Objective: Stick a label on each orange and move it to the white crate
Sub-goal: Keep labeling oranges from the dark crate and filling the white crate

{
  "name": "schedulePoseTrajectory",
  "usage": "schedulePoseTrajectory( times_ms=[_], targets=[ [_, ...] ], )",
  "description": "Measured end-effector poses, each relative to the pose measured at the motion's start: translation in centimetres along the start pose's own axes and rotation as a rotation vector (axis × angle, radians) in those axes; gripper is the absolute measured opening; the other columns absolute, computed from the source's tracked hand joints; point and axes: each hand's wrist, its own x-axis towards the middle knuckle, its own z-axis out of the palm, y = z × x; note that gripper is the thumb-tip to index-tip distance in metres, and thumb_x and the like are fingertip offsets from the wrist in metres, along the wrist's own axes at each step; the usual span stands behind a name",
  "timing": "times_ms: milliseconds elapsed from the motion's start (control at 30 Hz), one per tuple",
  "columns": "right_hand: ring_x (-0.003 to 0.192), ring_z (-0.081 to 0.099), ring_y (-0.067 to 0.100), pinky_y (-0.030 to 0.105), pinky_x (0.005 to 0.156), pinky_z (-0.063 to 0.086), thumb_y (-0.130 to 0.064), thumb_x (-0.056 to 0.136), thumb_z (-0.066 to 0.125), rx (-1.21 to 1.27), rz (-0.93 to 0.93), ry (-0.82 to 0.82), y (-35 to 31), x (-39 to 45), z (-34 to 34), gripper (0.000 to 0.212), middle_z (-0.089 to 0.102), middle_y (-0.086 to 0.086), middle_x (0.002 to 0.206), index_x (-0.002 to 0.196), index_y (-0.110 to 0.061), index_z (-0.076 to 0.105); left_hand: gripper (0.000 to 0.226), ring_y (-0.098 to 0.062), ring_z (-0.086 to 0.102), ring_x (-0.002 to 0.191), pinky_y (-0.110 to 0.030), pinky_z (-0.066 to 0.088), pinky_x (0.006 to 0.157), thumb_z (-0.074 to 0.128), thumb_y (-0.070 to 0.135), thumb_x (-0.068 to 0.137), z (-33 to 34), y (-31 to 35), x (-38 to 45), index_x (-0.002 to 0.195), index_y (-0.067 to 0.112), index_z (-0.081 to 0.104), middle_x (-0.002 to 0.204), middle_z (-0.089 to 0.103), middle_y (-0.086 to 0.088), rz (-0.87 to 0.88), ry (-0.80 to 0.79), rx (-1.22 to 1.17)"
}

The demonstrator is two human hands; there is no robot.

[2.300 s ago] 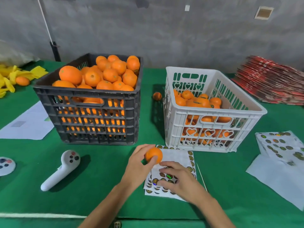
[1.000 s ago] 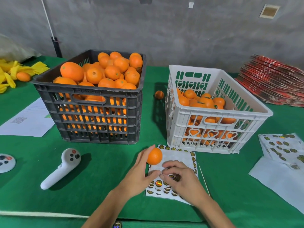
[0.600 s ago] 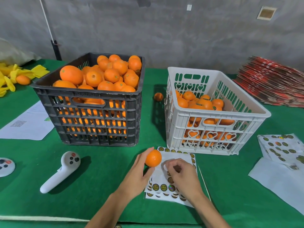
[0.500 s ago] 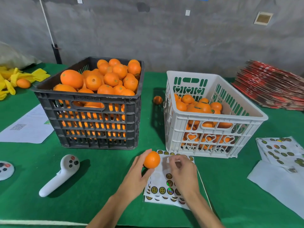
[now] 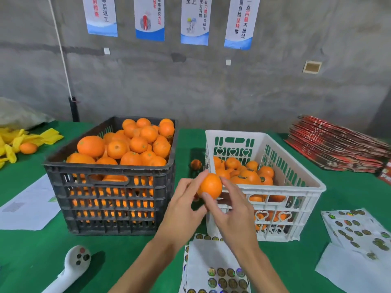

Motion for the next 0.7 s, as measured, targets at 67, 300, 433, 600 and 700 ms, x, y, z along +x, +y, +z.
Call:
schedulePoseTrajectory(
  times_ms=[67,300,433,600,700],
  targets=[
    [0.120,0.060,0.009,0.028,0.101,0.052,-0.056,0.091,0.066,-0.042,-0.023,0.060,-0.1,2.5,-1.2,0.065,0.059,-0.006,0.138,0.144,-0.020,0.054,0.079,0.009,0.051,0.120,-0.013,0.043,0.098,0.073,0.032,0.095,-1.1,1.3,2.1,0.151,0.063,0.027,0.131,0.041,0.035,0.047,-0.050,0.033],
    [0.148,0.037,0.019,0.035,0.122,0.027,-0.038,0.102,0.058,-0.399,0.040,0.048,3.3,7.8,-3.3,0.060,0.038,0.001,0.162,0.155,-0.014,0.041,0.038,-0.015,0.052,0.128,-0.030,0.043,0.108,0.070,0.027,0.099,-9.1,0.2,7.4,0.134,0.018,0.063,0.137,0.058,0.003,0.080,0.177,0.390],
    [0.130,0.059,0.026,0.043,0.117,0.041,-0.021,0.103,0.058,-0.340,0.028,0.046,4.3,8.0,-2.4,0.034,0.041,0.000,0.158,0.135,-0.013,0.066,0.027,-0.029,0.061,0.118,-0.045,0.054,0.089,0.069,0.027,0.098,-13.5,-2.0,9.8,0.123,0.016,0.071,0.124,0.069,-0.005,-0.150,0.221,0.599],
    [0.131,0.057,0.022,0.037,0.108,0.046,-0.022,0.101,0.061,-0.410,-0.082,0.115,4.0,7.5,-1.4,0.026,0.054,0.003,0.150,0.122,-0.013,0.073,0.062,-0.034,0.058,0.128,-0.040,0.053,0.095,0.076,0.038,0.088,-16.0,-4.6,12.9,0.143,0.018,0.057,0.142,0.060,-0.013,-0.613,-0.155,0.734],
    [0.129,0.057,0.020,0.033,0.105,0.046,-0.017,0.098,0.066,-0.366,-0.160,0.139,3.7,6.7,-1.1,0.020,0.060,0.002,0.143,0.114,-0.013,0.076,0.083,-0.033,0.052,0.137,-0.035,0.047,0.097,0.077,0.040,0.088,-16.0,-5.2,14.6,0.159,0.022,0.038,0.155,0.049,-0.012,-0.736,-0.355,0.679]
  ],
)
